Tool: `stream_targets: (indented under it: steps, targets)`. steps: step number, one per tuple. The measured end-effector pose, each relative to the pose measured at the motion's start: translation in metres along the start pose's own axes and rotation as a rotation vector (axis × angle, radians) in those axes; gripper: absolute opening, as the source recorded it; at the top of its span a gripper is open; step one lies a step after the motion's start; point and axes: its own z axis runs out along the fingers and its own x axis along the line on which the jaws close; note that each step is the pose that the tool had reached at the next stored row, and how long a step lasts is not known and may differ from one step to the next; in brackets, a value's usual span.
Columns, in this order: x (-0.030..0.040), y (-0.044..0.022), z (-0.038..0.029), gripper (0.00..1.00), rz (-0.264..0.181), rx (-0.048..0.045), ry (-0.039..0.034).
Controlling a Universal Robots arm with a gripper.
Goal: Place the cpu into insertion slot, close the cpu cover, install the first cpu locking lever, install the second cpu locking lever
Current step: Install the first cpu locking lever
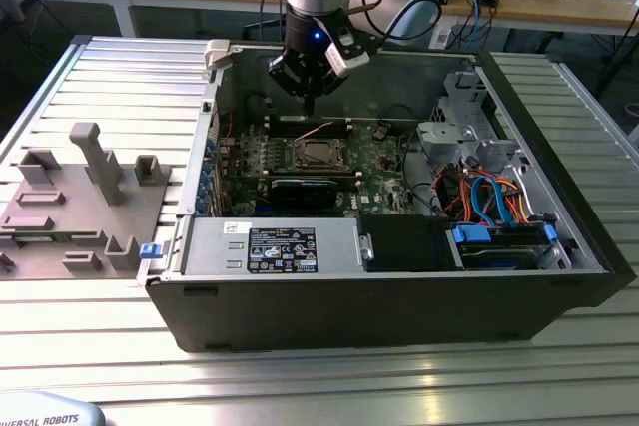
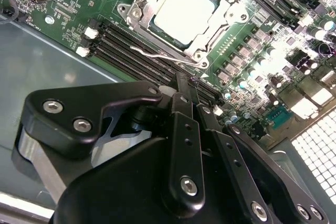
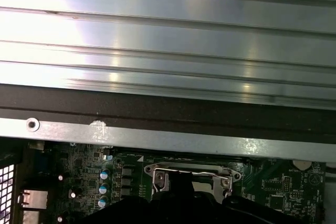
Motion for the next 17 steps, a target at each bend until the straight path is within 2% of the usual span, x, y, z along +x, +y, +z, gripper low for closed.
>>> stream_targets:
  steps: [17]
  targets:
    - [-0.0043,-0.0004,0.0009,0.11,0.000,0.0000,0.0000]
